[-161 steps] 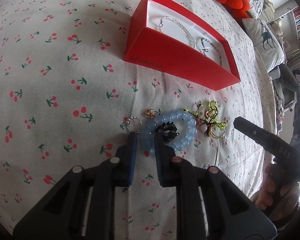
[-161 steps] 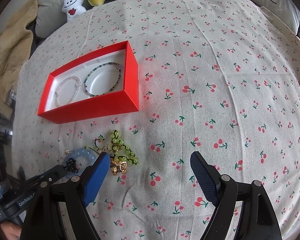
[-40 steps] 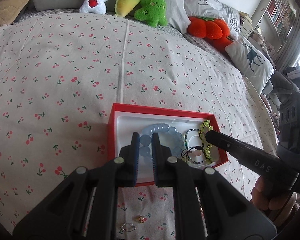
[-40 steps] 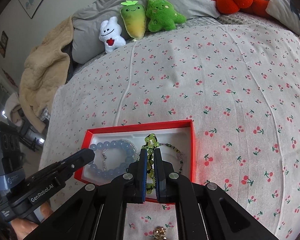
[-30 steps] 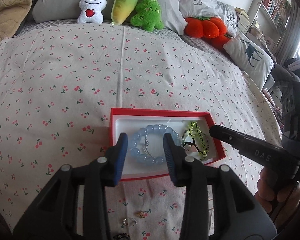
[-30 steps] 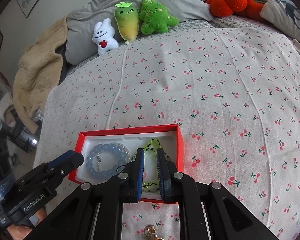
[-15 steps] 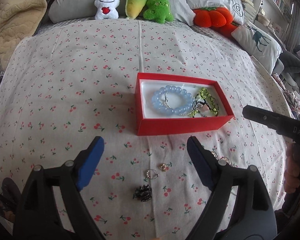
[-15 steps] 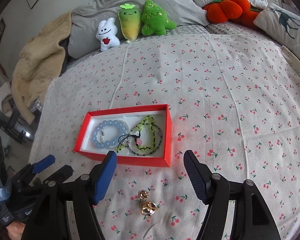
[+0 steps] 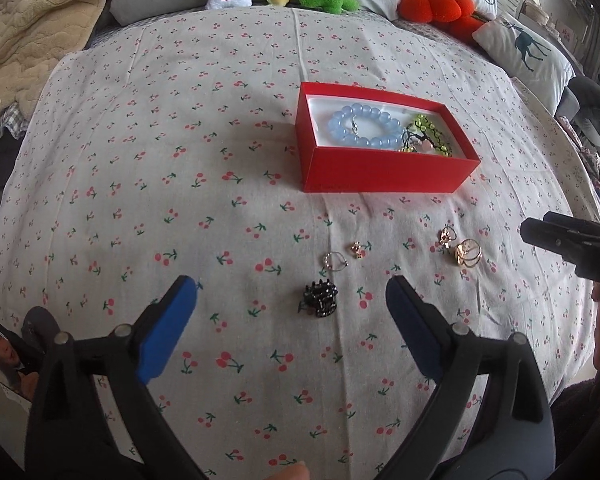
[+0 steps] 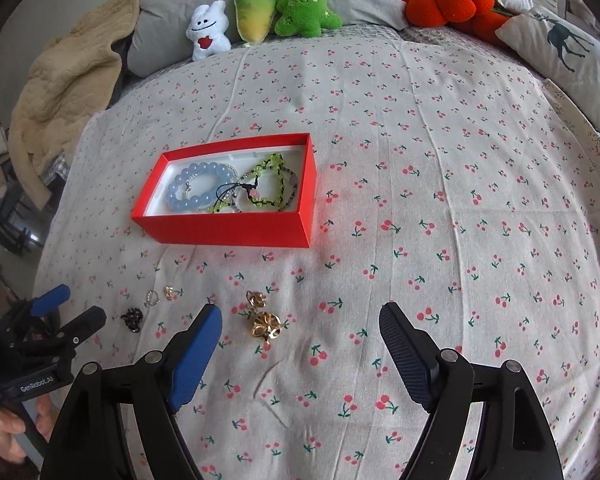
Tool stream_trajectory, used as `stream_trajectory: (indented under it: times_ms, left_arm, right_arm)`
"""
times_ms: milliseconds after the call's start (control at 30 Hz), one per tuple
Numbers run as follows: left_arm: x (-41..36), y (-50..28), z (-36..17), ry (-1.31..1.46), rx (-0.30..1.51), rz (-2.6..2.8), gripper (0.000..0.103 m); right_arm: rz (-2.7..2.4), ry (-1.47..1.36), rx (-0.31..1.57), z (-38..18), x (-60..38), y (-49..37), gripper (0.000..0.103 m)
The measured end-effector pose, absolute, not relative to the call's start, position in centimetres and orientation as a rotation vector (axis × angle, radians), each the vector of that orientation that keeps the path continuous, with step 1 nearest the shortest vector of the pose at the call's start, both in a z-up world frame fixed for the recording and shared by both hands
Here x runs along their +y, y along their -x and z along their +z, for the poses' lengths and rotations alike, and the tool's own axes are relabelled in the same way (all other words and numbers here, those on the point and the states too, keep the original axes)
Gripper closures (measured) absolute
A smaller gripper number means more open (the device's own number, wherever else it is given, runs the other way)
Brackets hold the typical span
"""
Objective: Organize jewelry
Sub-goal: 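Open both tools to release the bracelets and withdraw from the box, then grasp the black hair clip with left tool while right tool moves toward the gold flower earring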
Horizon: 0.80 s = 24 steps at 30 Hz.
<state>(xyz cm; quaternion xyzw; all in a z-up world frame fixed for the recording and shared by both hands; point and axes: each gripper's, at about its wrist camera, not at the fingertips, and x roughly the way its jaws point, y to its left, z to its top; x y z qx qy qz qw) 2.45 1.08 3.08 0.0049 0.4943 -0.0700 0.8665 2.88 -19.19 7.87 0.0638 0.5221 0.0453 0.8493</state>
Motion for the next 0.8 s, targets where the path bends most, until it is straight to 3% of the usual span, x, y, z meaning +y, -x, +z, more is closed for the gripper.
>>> stream_trajectory:
  times_ms: [633, 800]
  left_arm:
    - [2.8, 0.1, -2.2, -0.090, 1.118, -0.179, 0.008]
    - [2.6, 0.0, -2.2, -0.097, 1.095, -0.220, 0.008]
  right_arm:
    - [0.089, 0.044, 1.219, 1.5, -17.5, -0.4, 0.021]
    - [0.116, 0.119, 1.168, 0.6, -16.8, 0.3, 0.019]
